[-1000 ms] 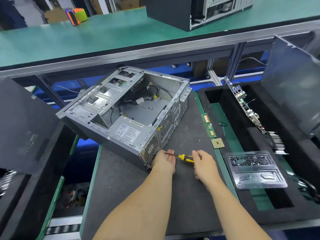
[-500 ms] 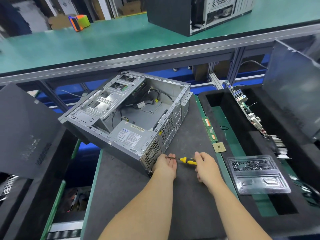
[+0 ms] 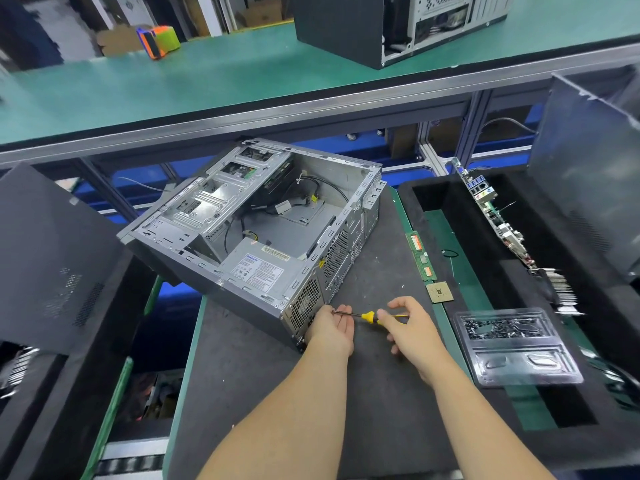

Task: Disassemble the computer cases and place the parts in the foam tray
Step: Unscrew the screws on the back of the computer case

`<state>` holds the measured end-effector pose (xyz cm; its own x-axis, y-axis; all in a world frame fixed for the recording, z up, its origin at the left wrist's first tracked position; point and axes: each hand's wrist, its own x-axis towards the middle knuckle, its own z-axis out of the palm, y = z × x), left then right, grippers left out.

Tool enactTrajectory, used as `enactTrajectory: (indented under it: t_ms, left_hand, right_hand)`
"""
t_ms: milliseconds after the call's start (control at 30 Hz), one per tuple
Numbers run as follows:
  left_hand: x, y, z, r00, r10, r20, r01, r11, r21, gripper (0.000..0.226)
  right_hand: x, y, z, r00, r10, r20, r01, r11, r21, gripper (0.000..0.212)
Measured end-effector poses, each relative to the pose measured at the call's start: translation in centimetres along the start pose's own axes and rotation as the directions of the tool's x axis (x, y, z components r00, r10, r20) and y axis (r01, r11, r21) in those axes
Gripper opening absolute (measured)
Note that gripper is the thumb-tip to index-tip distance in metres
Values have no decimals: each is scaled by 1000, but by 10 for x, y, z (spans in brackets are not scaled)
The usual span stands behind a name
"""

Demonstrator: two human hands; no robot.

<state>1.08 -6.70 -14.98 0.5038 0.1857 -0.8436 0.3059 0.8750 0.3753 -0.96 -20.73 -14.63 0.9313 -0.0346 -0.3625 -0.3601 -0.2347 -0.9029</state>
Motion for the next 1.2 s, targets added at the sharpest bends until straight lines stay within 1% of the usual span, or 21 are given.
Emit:
enactTrajectory:
  t_ms: [33, 67, 100, 133, 233, 267, 333, 433, 500, 533, 567, 633, 667, 700, 767, 800, 867, 933, 1000, 1100, 1200]
  left_hand:
    - [-1, 0, 0, 1000, -1, 5, 1, 1000, -3, 18]
    - [-2, 0, 0, 1000, -3, 7, 3, 1000, -5, 18]
    - [-2, 0, -1, 1000, -2, 5, 2, 1000, -5, 18]
    - [-2, 0, -1, 1000, -1, 0, 1, 1000, -3, 20]
    - [-3, 0, 0, 1000, 7, -15, -7, 1000, -3, 24]
    - [-2, 0, 0, 1000, 9, -19, -9, 1000, -5, 23]
    - [-2, -1, 1, 1000, 12, -28, -13, 1000, -18, 22]
    - [-2, -2, 1, 999, 24, -36, -25, 999, -28, 21]
    - [-2, -3, 1, 999, 32, -38, -33, 999, -30, 22]
    - [-2, -3, 0, 999, 34, -38, -35, 999, -27, 22]
    - [-2, -3, 0, 999, 37, -37, -37, 999, -24, 23]
    - [-1, -4, -1, 999, 42, -32, -42, 999, -19, 23]
    - [0, -4, -1, 999, 43, -29, -44, 999, -16, 22]
    - [0, -4, -1, 999, 45, -26, -45, 999, -12, 22]
    - [1, -4, -2, 999, 48, -19, -48, 999, -13, 20]
    - [2, -3, -2, 999, 47, -16, -47, 999, -15, 20]
    - [3, -3, -1, 999, 43, -16, -43, 999, -17, 20]
    - [3, -3, -1, 999, 39, -24, -39, 999, -26, 20]
    - [3, -4, 0, 999, 34, -26, -35, 999, -34, 20]
    - [3, -5, 0, 999, 39, -16, -40, 998, -44, 18]
    - [4, -4, -2, 999, 45, -5, -45, 998, -40, 18]
  right_hand:
    - [1, 0, 0, 999, 42, 1, -42, 999, -28, 10]
    - [2, 2, 1, 997, 72, 5, -71, 996, -47, 20]
    - [3, 2, 1, 997, 74, 8, -74, 996, -53, 25]
    - [3, 2, 1, 999, 49, 0, -49, 997, -65, 25]
    - [1, 2, 0, 997, -68, -39, 63, 992, -112, 13]
    - [1, 2, 0, 995, -88, -44, 84, 991, -102, 12]
    - [-1, 1, -1, 993, -111, -42, 109, 993, -40, 19]
    - [-1, 0, -2, 994, -103, -22, 103, 995, 14, 27]
    - [0, 0, 0, 996, -91, -9, 91, 996, -8, 18]
    - [0, 0, 0, 998, -64, -15, 63, 997, -46, 8]
    - [0, -2, 0, 1000, -27, -16, 26, 996, -83, 5]
    - [2, -1, 0, 1000, 18, -14, -20, 987, -156, 26]
    - [3, -1, 0, 1000, 11, -16, -14, 985, -172, 29]
    - [3, 0, 0, 1000, -12, -25, 8, 984, -176, 27]
    - [3, 2, 0, 997, -70, -40, 62, 983, -172, 16]
    - [2, 2, 0, 995, -86, -45, 78, 984, -159, 13]
    - [1, 3, 0, 994, -103, -43, 99, 991, -90, 17]
    - [-1, 3, -1, 996, -85, -30, 86, 996, 19, 25]
    - [0, 4, 0, 999, -53, -8, 53, 995, 90, 25]
    - [2, 2, 3, 1000, 12, -15, -11, 999, 41, 6]
    - [5, 3, 4, 996, 83, -15, -84, 994, -65, 26]
